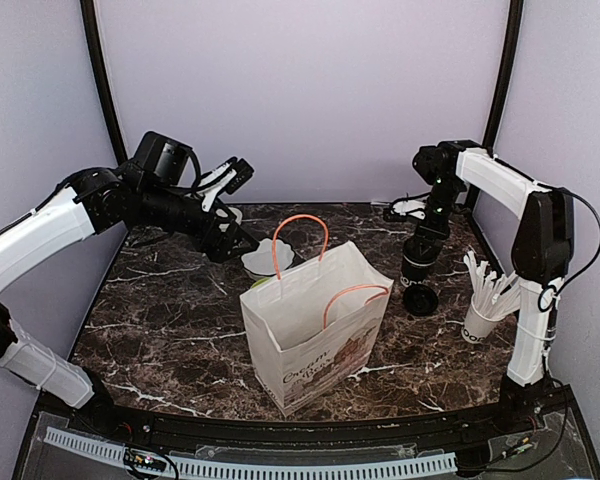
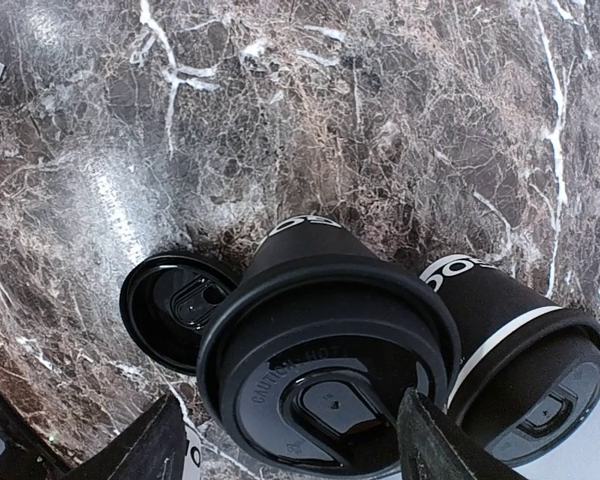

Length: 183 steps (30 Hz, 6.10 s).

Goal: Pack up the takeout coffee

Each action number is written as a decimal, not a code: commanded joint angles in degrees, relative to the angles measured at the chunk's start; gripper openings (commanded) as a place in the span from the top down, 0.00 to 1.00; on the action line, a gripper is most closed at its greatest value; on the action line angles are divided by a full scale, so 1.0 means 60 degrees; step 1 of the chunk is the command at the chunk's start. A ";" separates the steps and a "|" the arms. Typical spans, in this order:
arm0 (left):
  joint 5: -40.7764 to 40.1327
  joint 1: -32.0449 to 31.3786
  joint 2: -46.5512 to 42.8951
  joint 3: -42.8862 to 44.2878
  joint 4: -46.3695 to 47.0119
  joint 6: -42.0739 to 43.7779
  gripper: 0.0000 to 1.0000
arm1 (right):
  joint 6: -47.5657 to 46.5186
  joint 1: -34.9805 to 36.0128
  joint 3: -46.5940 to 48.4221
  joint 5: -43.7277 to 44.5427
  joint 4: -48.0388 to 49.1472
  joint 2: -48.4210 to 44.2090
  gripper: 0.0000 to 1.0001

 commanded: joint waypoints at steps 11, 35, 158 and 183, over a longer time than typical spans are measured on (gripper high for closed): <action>0.0311 0.0043 0.0032 0.0330 -0.0066 0.0043 0.04 | 0.0097 -0.0047 0.0420 -0.0301 -0.0295 -0.0248 0.30; 0.0492 0.0043 0.0076 0.0424 -0.0282 0.0052 0.04 | 0.0165 -0.0152 0.1332 -0.0374 -0.0494 0.0287 0.21; -0.3202 -0.0889 -0.0463 0.1938 0.0441 -0.0098 0.13 | 0.0464 0.9097 -0.0326 0.2155 -0.0591 -0.4422 0.42; -0.1126 0.0261 0.0567 0.0465 0.1892 0.0270 0.13 | 0.0805 1.1965 -0.4563 0.4608 0.1870 -0.6036 0.44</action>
